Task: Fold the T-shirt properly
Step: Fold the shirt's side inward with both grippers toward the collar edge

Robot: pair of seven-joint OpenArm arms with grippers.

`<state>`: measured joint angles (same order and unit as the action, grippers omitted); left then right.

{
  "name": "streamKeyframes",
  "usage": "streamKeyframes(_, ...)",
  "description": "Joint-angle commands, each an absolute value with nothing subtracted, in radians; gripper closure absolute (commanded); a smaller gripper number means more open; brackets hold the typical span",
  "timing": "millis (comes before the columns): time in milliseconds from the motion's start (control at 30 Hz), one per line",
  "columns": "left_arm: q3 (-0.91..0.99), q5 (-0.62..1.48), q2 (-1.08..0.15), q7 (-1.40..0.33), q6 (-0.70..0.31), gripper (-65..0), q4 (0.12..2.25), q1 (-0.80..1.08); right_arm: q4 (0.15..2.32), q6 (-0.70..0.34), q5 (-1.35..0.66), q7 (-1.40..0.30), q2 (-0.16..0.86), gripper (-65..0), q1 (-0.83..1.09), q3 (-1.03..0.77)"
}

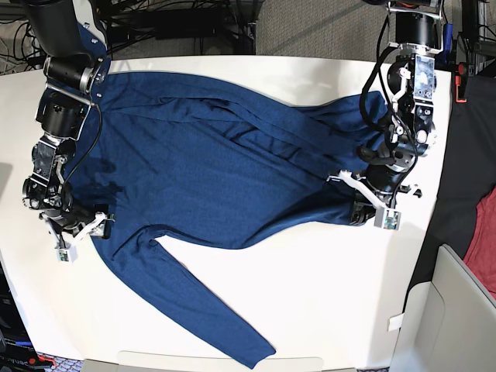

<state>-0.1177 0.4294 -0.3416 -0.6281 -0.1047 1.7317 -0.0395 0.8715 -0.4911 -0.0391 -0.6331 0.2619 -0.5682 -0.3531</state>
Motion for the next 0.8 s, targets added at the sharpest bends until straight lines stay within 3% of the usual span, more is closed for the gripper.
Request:
streamKeyframes(0, -0.111, 0.437, -0.349, -0.601, -0.11, -0.1, 1.761, -0.061, 0.886, -0.478, -0.05, -0.598, 0.28, -40.5, -0.602, -0.352)
streamKeyframes(567, -0.111, 0.437, -0.344, -0.601, -0.11, -0.1, 1.761, -0.061, 0.751, -0.45, -0.05, -0.587, 0.283, -39.1, -0.595, -0.348)
streamKeyframes(633, -0.111, 0.437, -0.344, -0.601, -0.11, -0.1, 1.761, -0.061, 0.751, -0.47, -0.05, -0.587, 0.282, -31.6, -0.593, -0.348)
streamKeyframes(767, -0.11, 0.437, -0.344, -0.601, -0.11, -0.1, 1.774, -0.056, 0.753, -0.541, -0.05, -0.588, 0.28, -8.2, -0.593, -0.348)
